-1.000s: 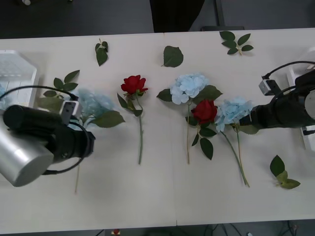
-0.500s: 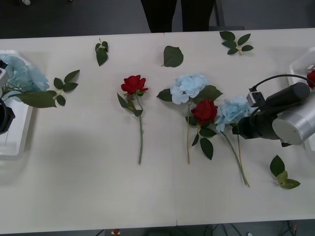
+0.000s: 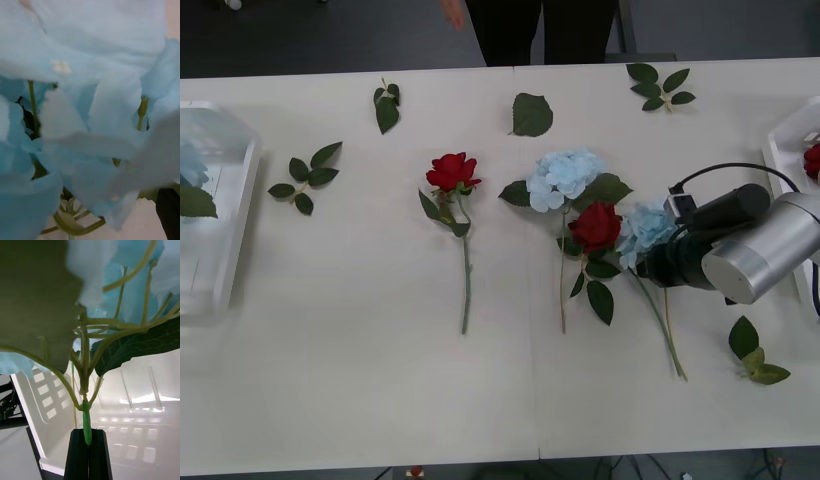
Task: Place the red flowers into the right box and the blue flowers into the left box. If a person shows an open palm, hand one flower to the person first, then continue sorting.
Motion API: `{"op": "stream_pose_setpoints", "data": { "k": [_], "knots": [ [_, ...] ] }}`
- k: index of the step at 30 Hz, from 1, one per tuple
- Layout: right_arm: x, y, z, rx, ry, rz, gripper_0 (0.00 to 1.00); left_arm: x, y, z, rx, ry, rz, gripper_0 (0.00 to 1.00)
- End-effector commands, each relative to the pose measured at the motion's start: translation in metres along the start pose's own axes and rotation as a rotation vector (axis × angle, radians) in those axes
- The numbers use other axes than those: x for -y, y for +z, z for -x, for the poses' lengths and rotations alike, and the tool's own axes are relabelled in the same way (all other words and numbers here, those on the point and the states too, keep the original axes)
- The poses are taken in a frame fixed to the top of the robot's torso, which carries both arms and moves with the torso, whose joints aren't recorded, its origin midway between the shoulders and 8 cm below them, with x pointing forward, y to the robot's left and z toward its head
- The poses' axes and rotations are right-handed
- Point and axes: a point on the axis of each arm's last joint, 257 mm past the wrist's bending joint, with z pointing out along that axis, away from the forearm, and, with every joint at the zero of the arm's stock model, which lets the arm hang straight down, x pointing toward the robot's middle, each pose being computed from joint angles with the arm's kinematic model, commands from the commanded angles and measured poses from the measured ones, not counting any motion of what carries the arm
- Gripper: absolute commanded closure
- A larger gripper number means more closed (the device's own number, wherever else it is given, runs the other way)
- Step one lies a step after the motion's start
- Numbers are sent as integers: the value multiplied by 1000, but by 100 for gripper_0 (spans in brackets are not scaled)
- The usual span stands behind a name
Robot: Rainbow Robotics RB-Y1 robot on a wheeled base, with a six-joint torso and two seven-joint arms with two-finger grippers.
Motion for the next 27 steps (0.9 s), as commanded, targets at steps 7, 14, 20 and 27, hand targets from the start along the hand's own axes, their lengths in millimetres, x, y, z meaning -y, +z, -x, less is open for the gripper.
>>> {"op": "stream_pose_setpoints", "data": {
  "k": [7,14,20,27],
  "knots": [
    [-1,11,-12,-4,29,-20,33,-83,11,17,50,92,168,43],
    [6,15,-14,-10,47,-29,76,-85,12,16,50,94,170,26],
    [11,16,-17,-20,64,-28,100,-69,8,23,77,80,96,10],
    [21,-4,9,4,137,29,100,-28,-33,38,125,76,-79,0]
  ]
}}
